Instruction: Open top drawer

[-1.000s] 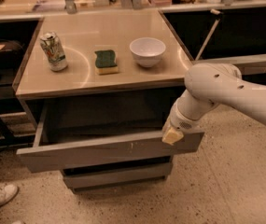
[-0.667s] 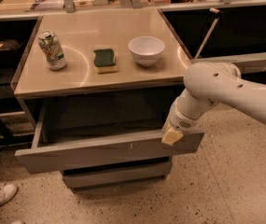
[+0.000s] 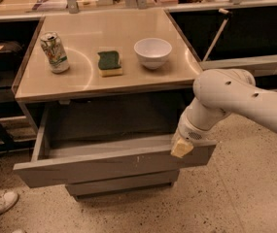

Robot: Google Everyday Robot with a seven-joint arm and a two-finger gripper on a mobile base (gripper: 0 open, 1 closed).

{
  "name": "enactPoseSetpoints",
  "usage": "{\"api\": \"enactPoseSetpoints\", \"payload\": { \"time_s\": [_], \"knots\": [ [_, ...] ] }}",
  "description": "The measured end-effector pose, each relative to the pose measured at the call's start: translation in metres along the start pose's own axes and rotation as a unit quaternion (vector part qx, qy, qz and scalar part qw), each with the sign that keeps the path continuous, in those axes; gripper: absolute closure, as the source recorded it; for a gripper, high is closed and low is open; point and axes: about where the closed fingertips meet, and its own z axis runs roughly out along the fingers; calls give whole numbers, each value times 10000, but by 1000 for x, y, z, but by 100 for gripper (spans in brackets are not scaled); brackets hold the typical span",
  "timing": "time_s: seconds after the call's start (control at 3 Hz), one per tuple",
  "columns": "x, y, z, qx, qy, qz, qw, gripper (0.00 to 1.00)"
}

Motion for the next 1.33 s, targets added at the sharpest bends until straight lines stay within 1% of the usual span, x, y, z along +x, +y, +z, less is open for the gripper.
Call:
{"api": "enactPoseSetpoints", "payload": {
  "time_s": [0.33,0.67,1.0,1.33],
  "knots": [
    [6,9,1,-60,70,89,9999,100],
    [8,21,-4,-57,61,224,9997,100],
    [15,37,-5,-118,138,328,9993,100],
    [15,37,-6,-118,138,328,9993,100]
  ]
}}
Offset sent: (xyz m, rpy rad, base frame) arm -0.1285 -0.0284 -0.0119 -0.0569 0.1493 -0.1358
